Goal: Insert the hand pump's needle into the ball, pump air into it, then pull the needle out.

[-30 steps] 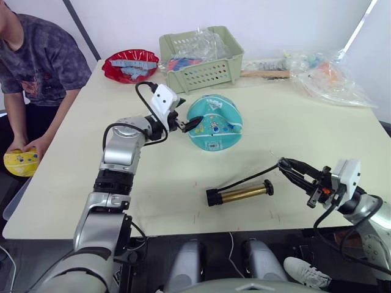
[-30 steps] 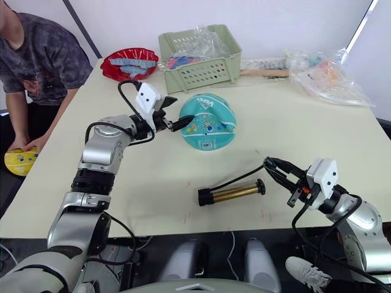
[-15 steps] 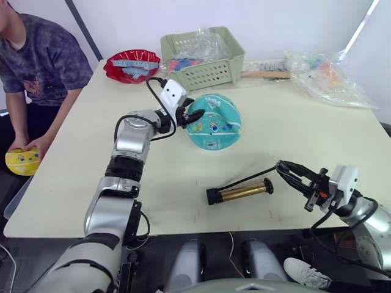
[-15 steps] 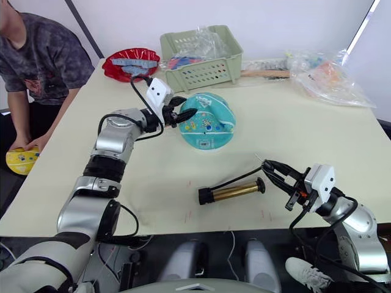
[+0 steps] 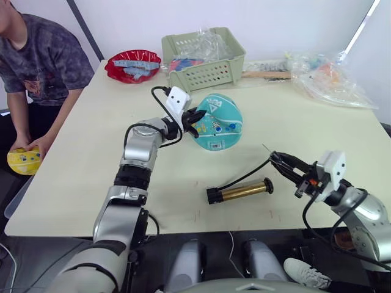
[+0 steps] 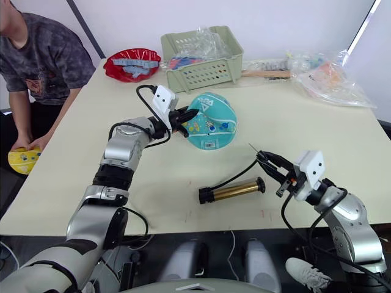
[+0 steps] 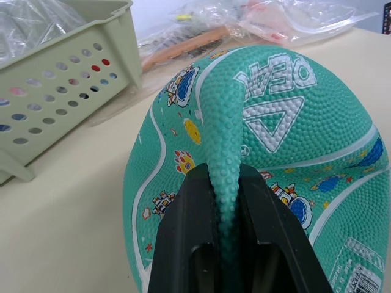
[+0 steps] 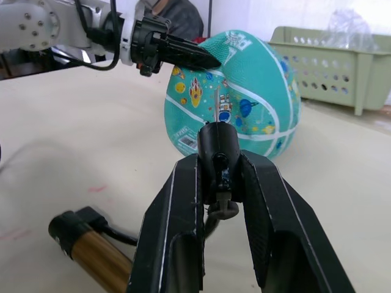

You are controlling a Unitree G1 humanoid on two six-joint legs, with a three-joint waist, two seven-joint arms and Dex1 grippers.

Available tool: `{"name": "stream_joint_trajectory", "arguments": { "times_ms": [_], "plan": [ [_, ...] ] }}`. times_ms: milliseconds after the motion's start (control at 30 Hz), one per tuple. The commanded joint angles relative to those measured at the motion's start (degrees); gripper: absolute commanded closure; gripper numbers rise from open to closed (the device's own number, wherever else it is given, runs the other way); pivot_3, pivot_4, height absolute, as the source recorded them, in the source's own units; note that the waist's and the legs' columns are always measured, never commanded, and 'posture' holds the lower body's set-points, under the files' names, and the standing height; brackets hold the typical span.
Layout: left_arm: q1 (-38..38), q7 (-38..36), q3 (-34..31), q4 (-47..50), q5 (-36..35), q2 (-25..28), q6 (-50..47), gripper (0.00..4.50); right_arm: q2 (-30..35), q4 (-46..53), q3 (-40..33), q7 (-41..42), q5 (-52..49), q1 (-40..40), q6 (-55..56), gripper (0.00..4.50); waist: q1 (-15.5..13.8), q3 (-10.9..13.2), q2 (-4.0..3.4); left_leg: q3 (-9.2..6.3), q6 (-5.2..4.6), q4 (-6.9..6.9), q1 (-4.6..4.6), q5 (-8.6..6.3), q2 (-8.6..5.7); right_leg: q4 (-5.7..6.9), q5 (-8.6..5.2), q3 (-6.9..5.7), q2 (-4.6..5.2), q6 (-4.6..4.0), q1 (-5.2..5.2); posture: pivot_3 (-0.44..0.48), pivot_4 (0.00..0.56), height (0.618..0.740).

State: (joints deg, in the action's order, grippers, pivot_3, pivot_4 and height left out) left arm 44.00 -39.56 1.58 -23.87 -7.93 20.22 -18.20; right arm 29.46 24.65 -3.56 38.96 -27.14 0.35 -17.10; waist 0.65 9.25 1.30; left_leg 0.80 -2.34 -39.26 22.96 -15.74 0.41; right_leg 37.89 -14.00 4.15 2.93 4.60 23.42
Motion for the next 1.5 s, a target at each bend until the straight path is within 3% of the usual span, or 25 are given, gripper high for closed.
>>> {"name": "stream_joint_trajectory", "arguments": {
  "times_ms": [33,367,633,967,1500],
  "plan": [
    [-1.36,2.49,0.48,4.92,-0.14,-1.48,-3.74,4.46,0.89,3.96,2.43,-4.12,-0.63,-4.88,-9.37,4.15,-0.01,0.00,0.00,0.00,0.00,0.00,0.00,0.00,0.00,0.01,0.00,0.00,0.01,0.00,0.00,0.000,0.150,0.740],
    [-6.26,7.37,0.54,13.73,-0.67,-4.26,-10.45,4.46,-1.91,-1.55,11.17,-11.86,-0.25,-25.93,-36.20,4.15,0.01,-0.02,-0.01,-0.25,0.00,0.02,0.04,0.00,-0.04,-0.03,0.00,-0.25,0.10,-0.02,-0.05,0.000,0.150,0.740],
    [-9.96,6.56,0.55,15.91,-0.66,-3.08,-9.74,4.46,-9.69,-12.43,14.79,-15.11,0.45,-39.43,-48.24,4.15,0.40,-0.03,-0.04,-0.30,0.01,0.09,0.10,0.00,-0.05,-0.13,0.01,-0.37,0.21,-0.03,-0.02,0.000,0.150,0.740],
    [-11.52,7.28,0.27,18.42,-1.58,-3.09,-10.53,4.46,-15.85,-19.86,15.31,-17.60,2.98,-45.26,-52.82,4.15,0.35,-0.04,-0.05,-0.34,0.02,0.14,0.18,-0.01,-0.07,-0.11,0.01,-0.42,0.25,-0.06,0.08,0.000,0.150,0.740],
    [-11.37,8.00,0.96,18.35,-0.86,-2.94,-9.62,4.46,-17.08,-24.90,14.51,-18.30,6.45,-46.21,-53.23,4.15,0.46,-0.05,-0.08,-0.37,0.03,0.14,0.33,0.00,-0.08,-0.08,0.02,-0.46,0.25,-0.06,0.24,0.000,0.150,0.740]
  ]
}}
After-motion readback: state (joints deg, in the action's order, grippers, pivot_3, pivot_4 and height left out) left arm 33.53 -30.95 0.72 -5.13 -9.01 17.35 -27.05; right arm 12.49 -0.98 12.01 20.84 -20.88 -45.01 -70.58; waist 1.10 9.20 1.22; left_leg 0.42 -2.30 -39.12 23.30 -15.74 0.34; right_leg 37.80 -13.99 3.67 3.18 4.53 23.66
